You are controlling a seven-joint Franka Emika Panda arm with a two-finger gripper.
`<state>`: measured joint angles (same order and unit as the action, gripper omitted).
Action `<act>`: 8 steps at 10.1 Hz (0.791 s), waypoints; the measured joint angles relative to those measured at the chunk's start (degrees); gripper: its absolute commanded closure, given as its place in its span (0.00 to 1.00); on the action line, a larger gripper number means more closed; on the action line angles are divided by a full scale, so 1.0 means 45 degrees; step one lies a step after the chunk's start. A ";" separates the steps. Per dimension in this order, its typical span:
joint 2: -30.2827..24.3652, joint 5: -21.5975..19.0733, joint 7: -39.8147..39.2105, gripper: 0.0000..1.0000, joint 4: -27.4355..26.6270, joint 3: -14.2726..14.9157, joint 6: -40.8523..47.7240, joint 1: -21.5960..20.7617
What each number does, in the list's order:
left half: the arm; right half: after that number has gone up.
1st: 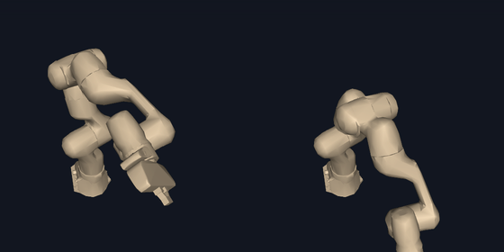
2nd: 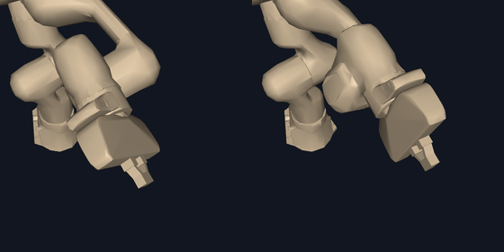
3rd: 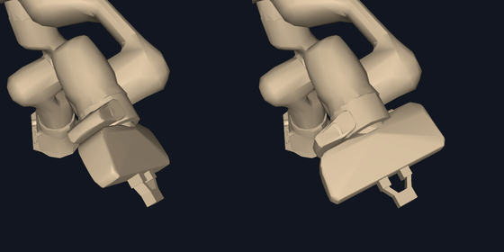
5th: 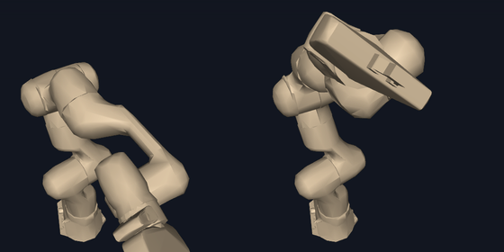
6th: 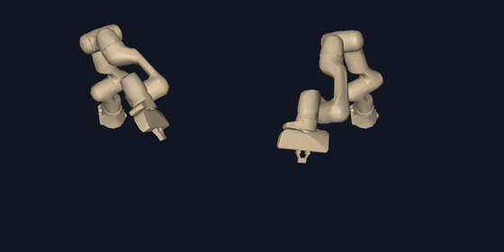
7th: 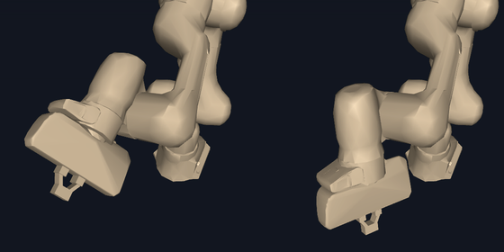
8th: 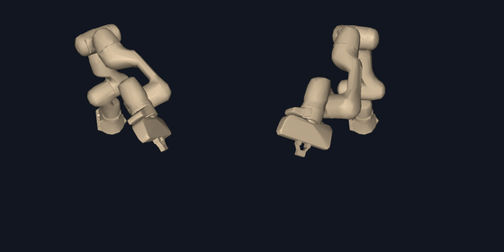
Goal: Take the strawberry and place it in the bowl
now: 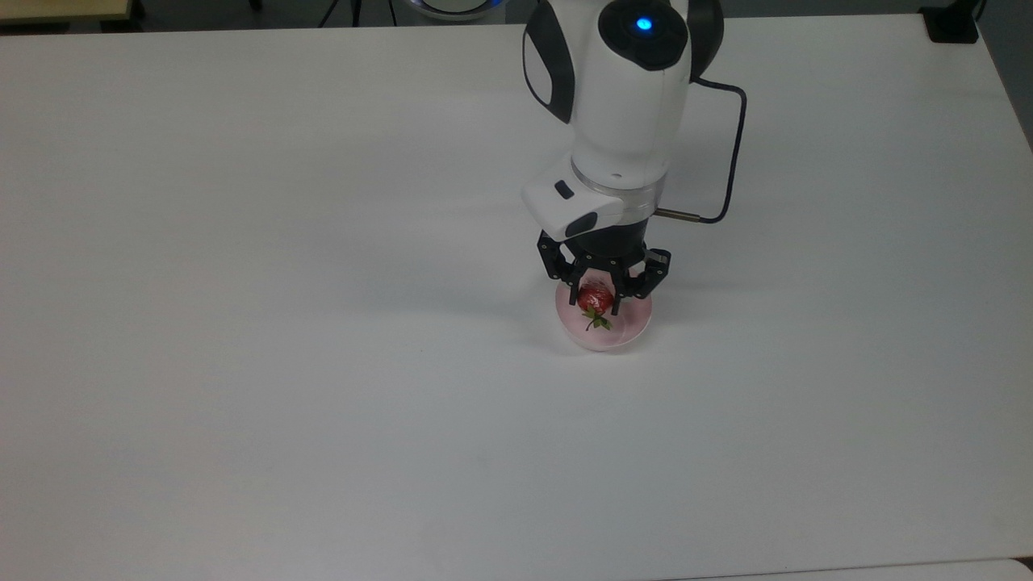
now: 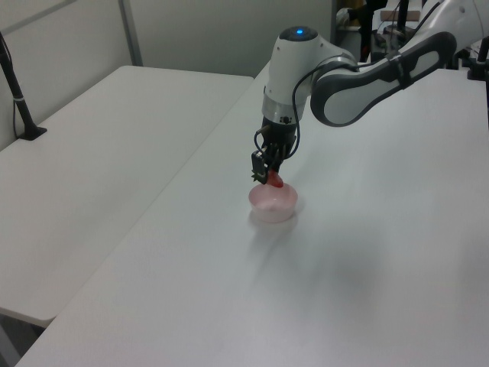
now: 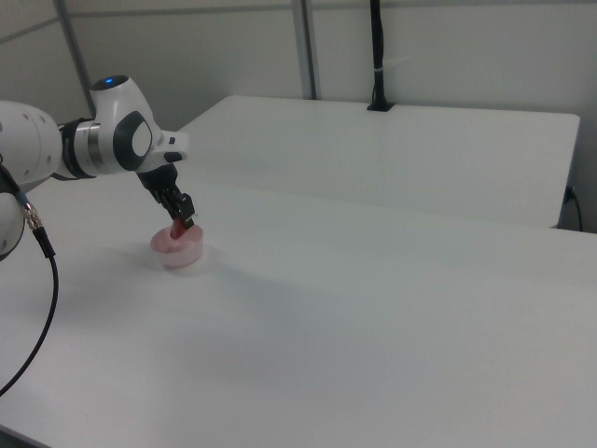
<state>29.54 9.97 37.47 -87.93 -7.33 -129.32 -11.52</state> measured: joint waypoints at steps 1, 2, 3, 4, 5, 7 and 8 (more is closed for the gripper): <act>0.0078 0.0000 0.0087 0.04 0.0072 -0.0002 -0.0001 -0.0051; 0.0081 0.0000 0.0116 0.00 0.0082 -0.0002 -0.0001 -0.0054; 0.0078 0.0000 0.0138 0.00 0.0159 -0.0001 -0.0001 -0.0053; -0.0118 0.0003 0.0139 0.00 0.0273 0.0004 0.0085 0.0008; -0.0710 0.0021 -0.0036 0.00 0.0473 0.0036 0.1672 0.0259; -0.2764 0.0014 -0.0754 0.00 0.0713 0.0061 0.5462 0.1267; -0.3793 0.0012 -0.0856 0.00 0.0686 0.0086 0.6916 0.1702</act>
<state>12.47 10.03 33.62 -84.85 -6.94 -98.19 -3.86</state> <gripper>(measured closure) 0.000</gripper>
